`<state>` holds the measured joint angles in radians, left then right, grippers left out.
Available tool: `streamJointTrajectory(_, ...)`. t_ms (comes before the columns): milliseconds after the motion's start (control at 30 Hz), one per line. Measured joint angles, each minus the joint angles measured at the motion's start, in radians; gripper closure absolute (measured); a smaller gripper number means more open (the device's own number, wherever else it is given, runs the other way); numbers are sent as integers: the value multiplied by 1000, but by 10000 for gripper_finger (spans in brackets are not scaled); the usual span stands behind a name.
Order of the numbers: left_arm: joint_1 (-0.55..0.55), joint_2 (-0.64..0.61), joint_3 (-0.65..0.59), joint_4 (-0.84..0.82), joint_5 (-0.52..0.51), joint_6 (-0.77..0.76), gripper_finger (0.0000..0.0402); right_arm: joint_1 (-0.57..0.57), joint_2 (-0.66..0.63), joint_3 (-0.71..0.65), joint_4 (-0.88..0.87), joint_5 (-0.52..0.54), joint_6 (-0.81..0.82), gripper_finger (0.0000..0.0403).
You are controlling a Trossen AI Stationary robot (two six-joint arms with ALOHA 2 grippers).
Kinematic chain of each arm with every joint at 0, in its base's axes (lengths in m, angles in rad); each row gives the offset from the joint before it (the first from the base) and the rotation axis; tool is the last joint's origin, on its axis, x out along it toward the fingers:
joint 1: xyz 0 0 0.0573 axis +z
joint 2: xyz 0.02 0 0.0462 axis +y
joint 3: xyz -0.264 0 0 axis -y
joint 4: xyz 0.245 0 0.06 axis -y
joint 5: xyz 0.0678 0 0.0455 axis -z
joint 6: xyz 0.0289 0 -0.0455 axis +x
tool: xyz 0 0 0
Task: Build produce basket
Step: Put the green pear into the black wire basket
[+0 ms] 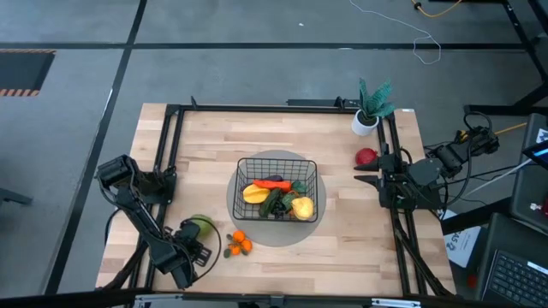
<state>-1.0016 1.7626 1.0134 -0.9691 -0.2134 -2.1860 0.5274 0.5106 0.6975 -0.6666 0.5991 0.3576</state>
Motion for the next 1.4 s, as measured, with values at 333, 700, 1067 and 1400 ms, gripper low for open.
streamJointTrajectory(333, 21, 0, -18, 2, -2, -10, 226, 0, 0, 0, 0, 0, 0, 279)
streamJointTrajectory(700, 22, 1, -18, 20, 22, -3, 256, 0, 0, 0, 0, 0, 0, 279)
streamJointTrajectory(1067, 22, 1, -18, 32, 44, -14, 363, 0, 0, 0, 0, -1, 4, 279)
streamJointTrajectory(1400, 21, 0, -22, 23, 43, -87, 401, 0, 0, 0, 0, -3, 6, 279)
